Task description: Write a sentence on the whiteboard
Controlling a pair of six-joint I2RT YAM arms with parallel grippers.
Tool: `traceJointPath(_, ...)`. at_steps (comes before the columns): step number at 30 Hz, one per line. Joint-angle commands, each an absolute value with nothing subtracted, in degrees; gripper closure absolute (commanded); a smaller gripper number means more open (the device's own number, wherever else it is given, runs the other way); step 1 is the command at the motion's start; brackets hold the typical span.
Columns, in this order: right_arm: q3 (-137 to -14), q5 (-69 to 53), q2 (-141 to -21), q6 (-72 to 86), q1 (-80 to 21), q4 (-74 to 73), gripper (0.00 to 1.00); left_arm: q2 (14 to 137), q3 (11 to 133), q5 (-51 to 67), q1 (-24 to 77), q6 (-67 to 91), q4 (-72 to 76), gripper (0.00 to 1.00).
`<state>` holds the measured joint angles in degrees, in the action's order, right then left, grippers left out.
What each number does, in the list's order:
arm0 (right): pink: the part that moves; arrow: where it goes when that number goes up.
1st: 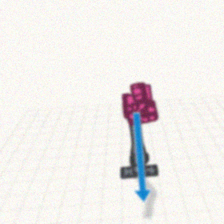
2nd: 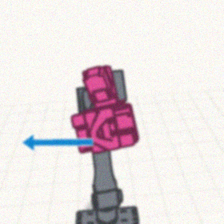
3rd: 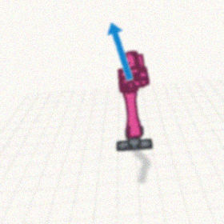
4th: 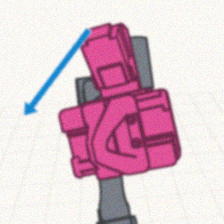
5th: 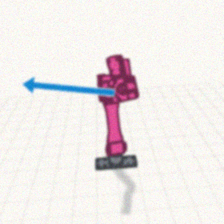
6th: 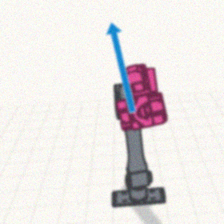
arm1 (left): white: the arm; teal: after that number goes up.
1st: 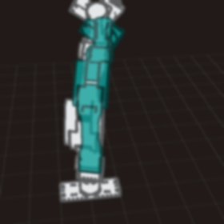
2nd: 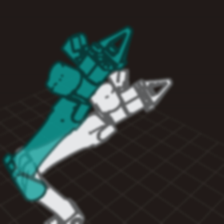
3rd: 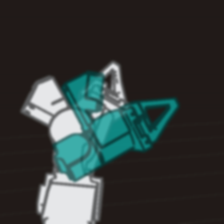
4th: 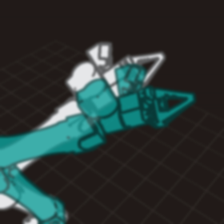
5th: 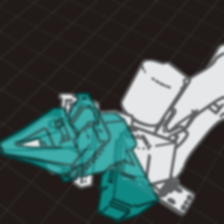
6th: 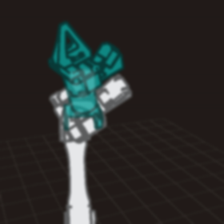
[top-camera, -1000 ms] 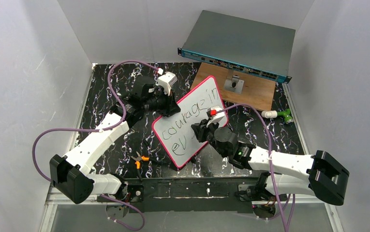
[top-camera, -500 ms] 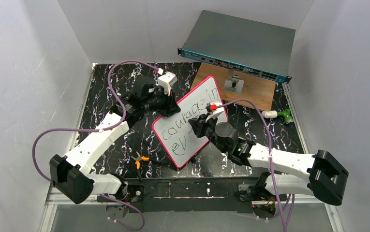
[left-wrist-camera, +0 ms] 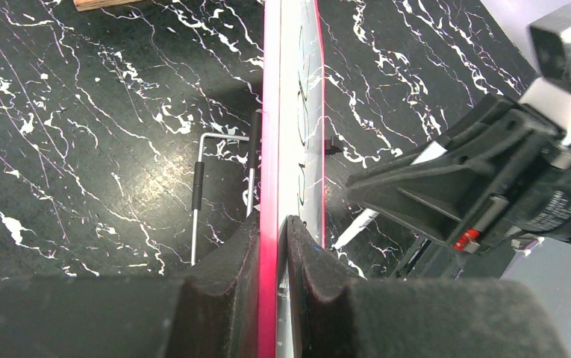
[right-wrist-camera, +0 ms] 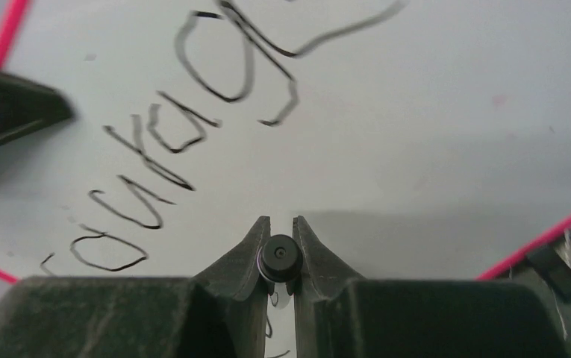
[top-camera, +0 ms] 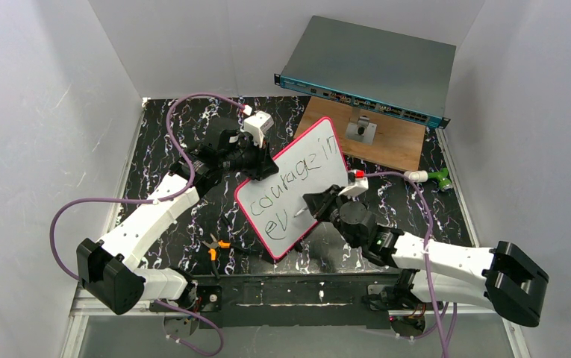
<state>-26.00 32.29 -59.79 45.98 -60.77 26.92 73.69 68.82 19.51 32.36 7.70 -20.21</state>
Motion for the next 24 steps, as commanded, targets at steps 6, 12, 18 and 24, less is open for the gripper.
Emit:
traceJointPath(6, -22.5, 39.8, -62.1, 66.5, -60.9, 31.6, 0.99, 73.3, 71.0, 17.8, 32.3, 4.6, -22.5, 1.0)
traceJointPath(12, -22.5, 42.0, -63.8, 68.3, -61.1, 35.4, 0.99, 73.3, 71.0, 17.9, 32.3, 4.6, -22.8, 1.0)
traceJointPath(18, -21.9, 44.3, -64.6, 70.8, -61.7, 36.0, 0.99, 73.0, 70.7, 17.9, 32.3, 4.6, -23.1, 1.0)
traceJointPath(24, -22.7, 47.9, -64.2, 70.4, -61.8, 33.1, 0.99, 72.5, 70.4, 17.9, 32.3, 4.5, -23.4, 1.0)
